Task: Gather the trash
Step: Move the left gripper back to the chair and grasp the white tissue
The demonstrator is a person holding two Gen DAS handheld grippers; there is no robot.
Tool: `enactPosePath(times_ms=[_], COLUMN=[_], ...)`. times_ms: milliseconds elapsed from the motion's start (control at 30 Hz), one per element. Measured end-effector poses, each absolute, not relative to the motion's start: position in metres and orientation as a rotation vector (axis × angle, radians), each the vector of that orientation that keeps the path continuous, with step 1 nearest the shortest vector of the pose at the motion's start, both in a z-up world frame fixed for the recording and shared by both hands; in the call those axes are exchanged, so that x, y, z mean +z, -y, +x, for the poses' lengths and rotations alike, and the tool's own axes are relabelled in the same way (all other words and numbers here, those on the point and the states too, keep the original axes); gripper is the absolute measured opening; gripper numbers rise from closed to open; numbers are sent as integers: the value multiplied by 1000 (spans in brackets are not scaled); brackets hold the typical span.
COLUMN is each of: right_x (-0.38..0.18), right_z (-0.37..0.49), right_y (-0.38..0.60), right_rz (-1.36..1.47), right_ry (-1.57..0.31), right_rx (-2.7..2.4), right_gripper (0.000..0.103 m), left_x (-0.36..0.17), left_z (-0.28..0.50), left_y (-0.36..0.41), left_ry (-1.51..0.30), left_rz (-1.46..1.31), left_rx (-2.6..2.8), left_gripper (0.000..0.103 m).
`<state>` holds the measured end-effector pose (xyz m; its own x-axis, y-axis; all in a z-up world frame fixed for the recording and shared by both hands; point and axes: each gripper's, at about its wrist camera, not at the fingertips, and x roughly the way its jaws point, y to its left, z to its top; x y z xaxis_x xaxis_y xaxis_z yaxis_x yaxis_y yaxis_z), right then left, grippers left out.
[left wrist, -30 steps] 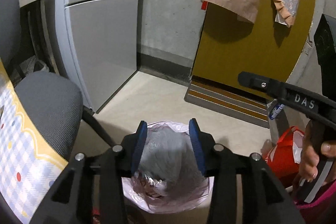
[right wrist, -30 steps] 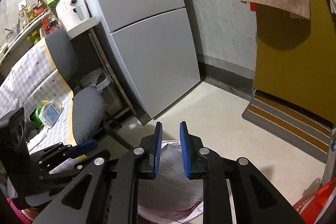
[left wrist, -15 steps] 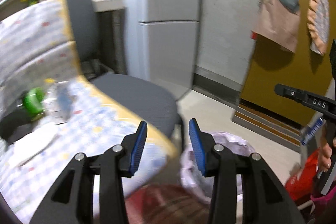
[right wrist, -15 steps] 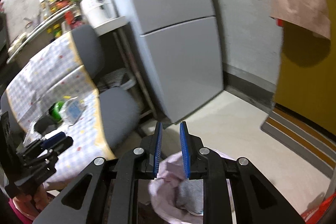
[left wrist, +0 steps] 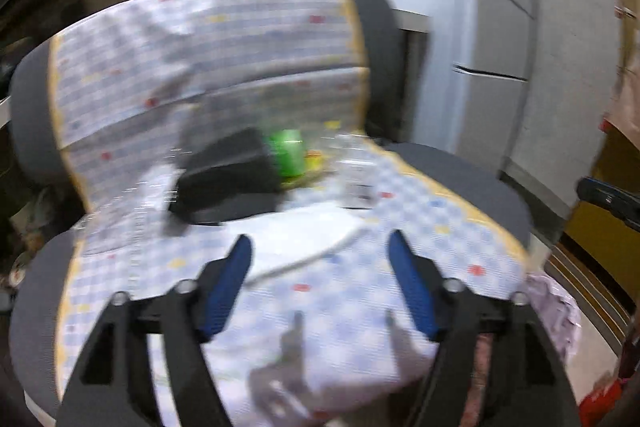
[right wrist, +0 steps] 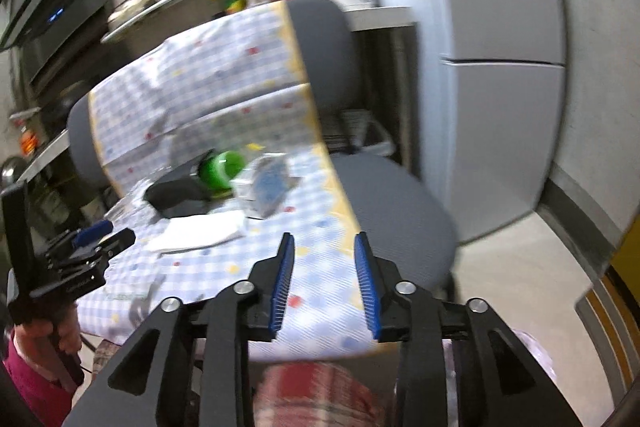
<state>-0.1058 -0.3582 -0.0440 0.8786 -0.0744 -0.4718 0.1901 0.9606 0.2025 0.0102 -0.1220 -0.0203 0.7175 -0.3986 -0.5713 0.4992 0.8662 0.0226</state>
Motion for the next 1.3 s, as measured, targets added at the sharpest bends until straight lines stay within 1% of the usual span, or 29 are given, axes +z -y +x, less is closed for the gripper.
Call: enactPosePath(times_ms=[33,133,300,333,367,433,467,567,700,800,833,867,900,933,967,1033,1100,1167,1200,1233,1300], right_x=[-43,-43,-45,-46,-47,-51,-52,-58,-64,-66,-66,-66,-66,-66,-66,-65,-64,-62,-61,-60,-60], right_z=[-98,-76,-58,-58,-57,-57,-58,-59,-55,-53,-53,-53,-52,-51,-50,-46,-38,-25,-16,-6,15], right_y=[353,340,333,333,334,338,339,347,352,347,346,345,343,341,339,335,330,324,319,314,305], right_rz=[239,225,228,228,228,229,229,242,252,246,242,239,236,234,232,221,210,193,183,174,156], right_ry=[-485,-501,-514,-517,-521,-532,-536,-554,-574,-578,-579,-579,-581,-582,-583,-583,-582,-581,-576,-568,-571], right_rx=[-125,-89,-72,-75,-78,-88,-95,-115,-119,-106,-101,-98,-93,-88,-83,-69,-51,-44,-41,-34,-29], right_gripper=[39,41,42,42,42,42,42,42,42,42,42,42,42,42,42,42,42,51,59,60,60], left_x=[-21,-29,-61,-68,-76,-90,-96,-107,-109,-108,-107,-105,-103,-101,-98,-86,-68,-48,-36,-29,-15], left_z=[18,45,86,91,101,113,119,125,123,115,112,109,105,103,100,92,80,72,68,66,64], left_y=[116,109,128,131,136,143,147,155,154,153,153,153,151,147,142,127,112,100,93,89,80], left_ry=[-597,-641,-721,-734,-760,-808,-832,-867,-870,-848,-837,-823,-813,-809,-815,-808,-747,-689,-652,-632,-597], left_rz=[178,166,199,206,217,232,244,284,283,303,313,326,336,334,310,213,167,110,82,68,39], left_rx=[-493,-485,-482,-481,-474,-467,-461,-465,-451,-454,-455,-454,-449,-447,-461,-492,-467,-433,-418,-405,-371], left_gripper=[79,86,86,84,77,68,66,65,63,54,44,31,23,7,3,3,3,3,3,3,3])
